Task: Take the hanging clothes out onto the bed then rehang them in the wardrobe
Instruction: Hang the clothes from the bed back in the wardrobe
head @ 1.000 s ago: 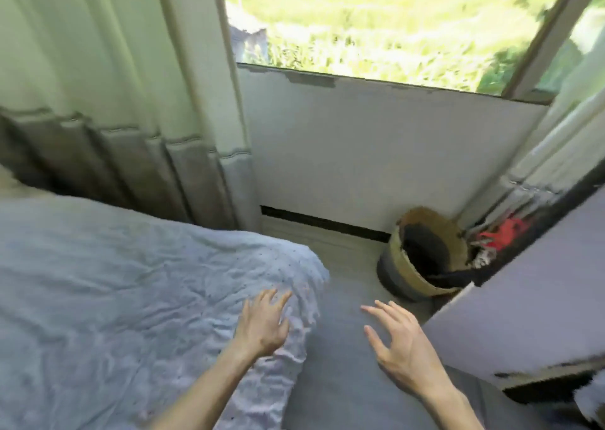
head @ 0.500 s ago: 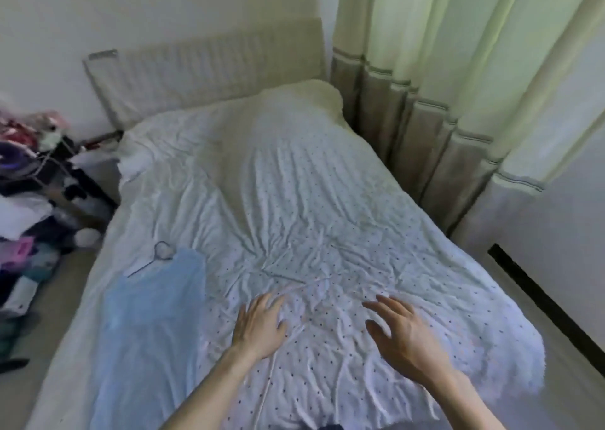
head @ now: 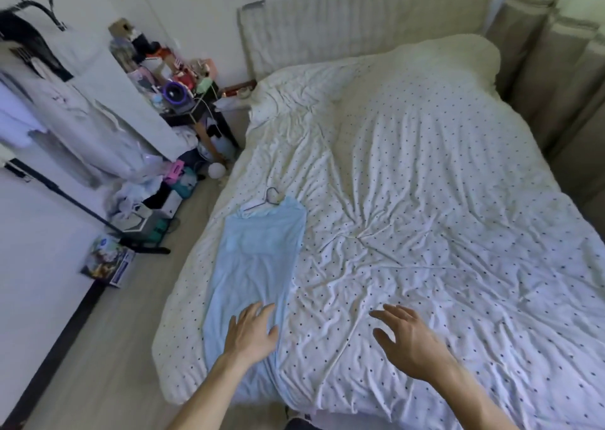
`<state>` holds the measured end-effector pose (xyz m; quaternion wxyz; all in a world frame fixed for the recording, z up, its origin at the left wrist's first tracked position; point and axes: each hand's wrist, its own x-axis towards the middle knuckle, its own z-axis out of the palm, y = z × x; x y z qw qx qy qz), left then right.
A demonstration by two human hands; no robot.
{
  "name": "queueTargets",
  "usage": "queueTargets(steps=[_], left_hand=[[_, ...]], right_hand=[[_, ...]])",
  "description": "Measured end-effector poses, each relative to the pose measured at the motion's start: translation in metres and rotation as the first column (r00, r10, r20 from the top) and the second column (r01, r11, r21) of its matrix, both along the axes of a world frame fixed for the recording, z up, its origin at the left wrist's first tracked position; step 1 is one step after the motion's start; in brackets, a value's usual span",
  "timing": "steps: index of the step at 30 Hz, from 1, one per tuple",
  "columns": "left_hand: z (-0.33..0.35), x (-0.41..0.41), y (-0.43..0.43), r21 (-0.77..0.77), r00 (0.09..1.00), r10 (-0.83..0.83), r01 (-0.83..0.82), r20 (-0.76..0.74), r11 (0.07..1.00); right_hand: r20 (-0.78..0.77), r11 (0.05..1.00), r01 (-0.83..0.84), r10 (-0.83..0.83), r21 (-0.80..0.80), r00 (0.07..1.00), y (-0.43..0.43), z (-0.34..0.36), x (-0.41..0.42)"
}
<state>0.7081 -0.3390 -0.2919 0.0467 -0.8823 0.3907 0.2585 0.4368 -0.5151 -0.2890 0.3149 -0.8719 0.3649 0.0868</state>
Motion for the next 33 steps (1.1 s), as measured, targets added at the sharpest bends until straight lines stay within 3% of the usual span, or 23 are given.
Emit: queueTargets(steps=[8,18,25,27,30,33], left_hand=[[-0.025,0.091,0.014,0.085,0.997,0.047,-0.042,-0.058,0.996],[-0.126,0.303,-0.064,0.308,0.974,-0.129,0.182,-0.185,0.934],[-0.215,0.453,-0.175,0.230,0.990,-0.109,0.128,-0.094,0.965],[-0.239,0.493,-0.201,0.186,0.996,-0.078,0.085,-0.044,0.979],[-0.278,0.544,-0.233,0.124,0.997,-0.062,0.056,0.046,0.991],[-0.315,0.575,-0.250,0.076,0.999,-0.020,0.017,0.031,0.997]], right_hand=[[-0.054,0.992,-0.094,0.099,0.079,0.994,0.001,-0.044,0.109],[-0.212,0.984,-0.009,0.048,0.180,0.976,-0.049,-0.133,0.316],[-0.345,0.988,0.065,-0.013,0.140,0.939,-0.114,-0.242,0.441],[-0.300,0.996,0.055,-0.030,0.075,0.953,-0.125,-0.269,0.467],[-0.379,0.994,0.075,-0.041,0.077,0.925,-0.128,-0.296,0.485],[-0.481,0.986,0.124,-0.056,0.112,0.875,-0.120,-0.333,0.477]])
